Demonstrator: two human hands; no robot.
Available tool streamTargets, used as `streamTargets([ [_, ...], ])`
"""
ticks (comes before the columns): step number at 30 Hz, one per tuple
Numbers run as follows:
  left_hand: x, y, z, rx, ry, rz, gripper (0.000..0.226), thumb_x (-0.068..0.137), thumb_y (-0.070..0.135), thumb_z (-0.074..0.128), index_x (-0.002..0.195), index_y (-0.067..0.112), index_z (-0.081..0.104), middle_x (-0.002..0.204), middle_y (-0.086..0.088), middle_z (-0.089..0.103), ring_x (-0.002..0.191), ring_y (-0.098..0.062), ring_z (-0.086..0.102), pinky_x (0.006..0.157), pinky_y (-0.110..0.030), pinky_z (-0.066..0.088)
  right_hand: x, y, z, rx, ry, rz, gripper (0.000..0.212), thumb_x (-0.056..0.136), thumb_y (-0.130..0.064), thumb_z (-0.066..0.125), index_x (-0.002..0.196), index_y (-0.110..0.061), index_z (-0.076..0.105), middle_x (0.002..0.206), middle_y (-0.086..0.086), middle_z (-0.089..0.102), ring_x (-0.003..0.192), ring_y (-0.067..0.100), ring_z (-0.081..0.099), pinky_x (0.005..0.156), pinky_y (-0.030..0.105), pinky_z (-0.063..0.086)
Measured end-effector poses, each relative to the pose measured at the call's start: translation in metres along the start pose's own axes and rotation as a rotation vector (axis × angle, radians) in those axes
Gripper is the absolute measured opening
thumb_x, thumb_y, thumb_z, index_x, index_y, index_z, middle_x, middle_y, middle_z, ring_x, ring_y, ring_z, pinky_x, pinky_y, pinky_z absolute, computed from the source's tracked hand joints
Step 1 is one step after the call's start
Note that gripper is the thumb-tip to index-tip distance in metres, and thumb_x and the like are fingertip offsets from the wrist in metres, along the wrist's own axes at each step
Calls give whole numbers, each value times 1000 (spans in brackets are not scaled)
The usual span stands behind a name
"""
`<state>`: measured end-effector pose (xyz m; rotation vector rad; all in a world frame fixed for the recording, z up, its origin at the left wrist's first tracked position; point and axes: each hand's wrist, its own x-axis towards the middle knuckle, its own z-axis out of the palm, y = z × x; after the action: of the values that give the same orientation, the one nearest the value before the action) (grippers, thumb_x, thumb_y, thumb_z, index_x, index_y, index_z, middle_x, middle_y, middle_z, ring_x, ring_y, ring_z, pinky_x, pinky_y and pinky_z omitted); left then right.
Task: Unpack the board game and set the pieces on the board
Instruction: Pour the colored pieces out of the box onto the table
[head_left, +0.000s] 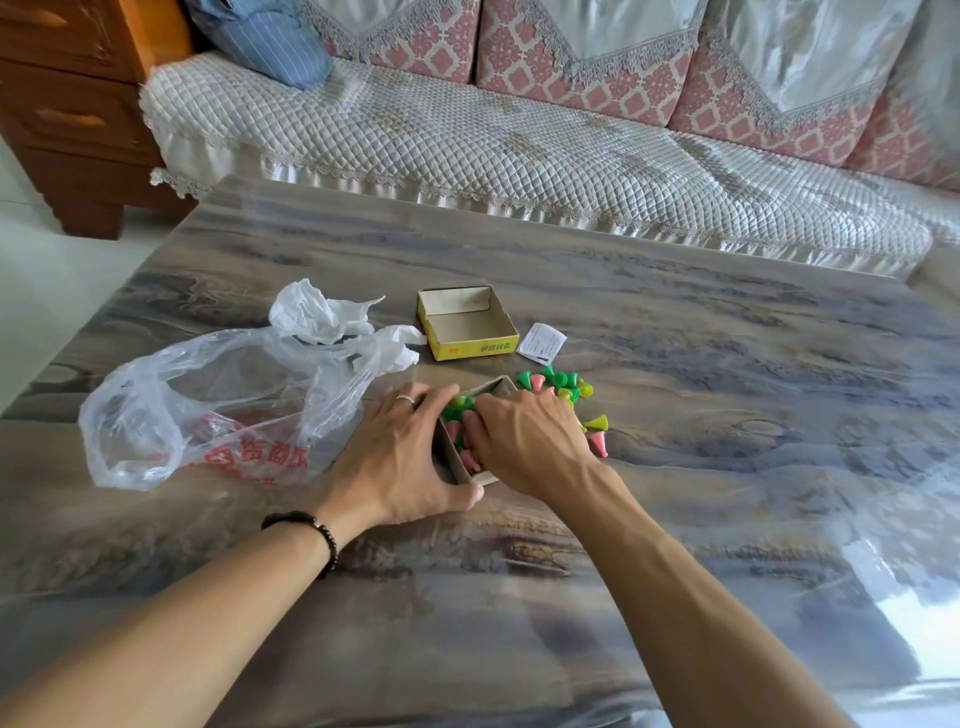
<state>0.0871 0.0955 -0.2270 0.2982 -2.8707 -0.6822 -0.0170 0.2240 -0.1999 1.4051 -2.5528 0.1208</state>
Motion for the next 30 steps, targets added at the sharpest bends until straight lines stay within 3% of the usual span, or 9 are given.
streamTargets([
  [4, 4, -1, 1, 15, 12, 7, 104, 61, 69, 70, 145, 22, 31, 133, -1, 41, 122, -22, 41, 103, -32, 33, 4, 2, 5, 10, 56, 56, 42, 93, -31, 45, 54, -16, 43, 51, 2, 39, 46, 28, 34, 51, 30, 24],
  [9, 6, -1, 3, 0, 17, -11, 107, 56, 73, 68, 144, 23, 33, 132, -2, 42, 122, -22, 41, 103, -33, 35, 8, 10, 11, 145, 84, 120, 42, 91, -30, 48, 51, -17, 41, 46, -2, 38, 44, 26, 39, 48, 29, 30],
  [12, 6, -2, 3, -12, 18, -15, 108, 54, 76, 66, 144, 26, 33, 130, -2, 43, 122, -22, 41, 103, -32, 34, 12, 21, 3, 406, 235, 343, 49, 88, -24, 54, 44, -15, 36, 35, -2, 31, 39, 17, 29, 43, 27, 25],
  [14, 6, -3, 4, -16, 21, -3, 106, 55, 76, 67, 142, 27, 32, 127, -1, 44, 119, -21, 42, 101, -31, 34, 15, 37, 0, 523, 294, 534, 53, 89, -26, 52, 40, -14, 36, 37, -3, 38, 41, 18, 38, 45, 29, 31],
  [17, 6, -3, 4, -18, 24, 8, 107, 55, 75, 68, 142, 24, 32, 127, 1, 43, 117, -19, 43, 100, -29, 35, 9, 61, 5, 364, 271, 699, 49, 90, -30, 47, 48, -7, 43, 45, 0, 47, 46, 25, 48, 49, 28, 34],
  [22, 7, -3, 3, -2, 22, 16, 108, 57, 75, 68, 143, 23, 31, 129, 1, 41, 117, -18, 43, 101, -28, 33, -3, 76, 23, 144, 197, 658, 40, 90, -32, 47, 58, -8, 46, 59, 14, 56, 58, 38, 54, 55, 34, 40],
  [26, 6, -3, 2, -17, 7, 8, 110, 57, 74, 70, 145, 22, 30, 132, 1, 40, 119, -18, 42, 101, -28, 33, 1, 76, 23, 62, 170, 587, 33, 90, -36, 50, 72, -9, 57, 81, 8, 64, 71, 33, 57, 57, 31, 38],
  [28, 6, -3, 2, -20, 6, 5, 109, 57, 74, 71, 145, 23, 30, 131, 1, 41, 118, -18, 42, 101, -29, 33, 2, 74, 18, 26, 231, 550, 29, 90, -37, 50, 82, -11, 61, 92, 5, 63, 87, 29, 56, 62, 31, 38],
  [30, 6, -3, 2, -24, 15, 10, 105, 56, 74, 71, 142, 27, 32, 128, 2, 43, 117, -18, 44, 100, -29, 35, 4, 67, 12, 71, 343, 421, 24, 89, -31, 49, 82, -12, 61, 87, 5, 64, 86, 28, 55, 66, 34, 40],
])
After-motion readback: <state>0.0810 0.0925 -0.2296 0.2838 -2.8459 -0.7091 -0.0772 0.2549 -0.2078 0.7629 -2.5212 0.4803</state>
